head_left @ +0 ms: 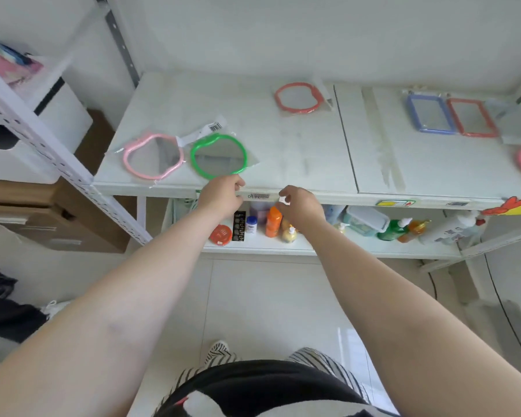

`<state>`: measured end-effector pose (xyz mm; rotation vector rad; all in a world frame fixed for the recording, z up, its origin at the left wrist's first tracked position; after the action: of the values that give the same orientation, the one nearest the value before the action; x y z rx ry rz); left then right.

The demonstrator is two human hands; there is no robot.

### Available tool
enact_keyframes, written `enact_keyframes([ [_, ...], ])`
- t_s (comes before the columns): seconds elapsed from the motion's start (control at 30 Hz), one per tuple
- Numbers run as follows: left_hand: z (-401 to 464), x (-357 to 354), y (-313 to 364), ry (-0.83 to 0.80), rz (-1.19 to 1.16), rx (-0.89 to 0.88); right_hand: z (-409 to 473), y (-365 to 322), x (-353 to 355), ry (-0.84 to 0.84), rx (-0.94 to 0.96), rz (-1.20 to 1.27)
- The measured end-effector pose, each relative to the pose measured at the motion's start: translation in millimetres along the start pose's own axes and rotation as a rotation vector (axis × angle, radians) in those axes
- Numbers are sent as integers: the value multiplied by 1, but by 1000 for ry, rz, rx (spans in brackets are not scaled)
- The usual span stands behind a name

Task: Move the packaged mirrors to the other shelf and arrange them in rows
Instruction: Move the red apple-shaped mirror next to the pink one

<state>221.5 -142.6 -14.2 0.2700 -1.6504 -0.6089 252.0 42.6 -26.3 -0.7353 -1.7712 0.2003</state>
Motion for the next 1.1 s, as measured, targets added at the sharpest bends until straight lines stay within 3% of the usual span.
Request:
enact_keyframes([
  [0.17, 31, 22, -25, -46, -5, -43, 12, -22, 2, 48, -42, -1],
  [0.4, 107, 20, -11, 5, -108, -84, 75, -18, 49, 132, -103, 9],
  [0.9, 301, -72, 14, 161, -405, 35, 273, 10, 65, 272, -163, 250],
  [1.1, 364, -81, 4, 258, -362, 89, 336, 9, 61, 332, -257, 283],
])
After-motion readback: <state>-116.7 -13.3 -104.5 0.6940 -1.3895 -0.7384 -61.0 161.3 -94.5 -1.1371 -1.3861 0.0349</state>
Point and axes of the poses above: each hand's wrist, its own z-axis towards the middle knuckle, its own x-axis out of the back of the hand, y = z × x, the point moved 2 cm from there along z, towards the middle knuckle, and after that the axes turned 7 degrees about -x, right-handed, at the moved point
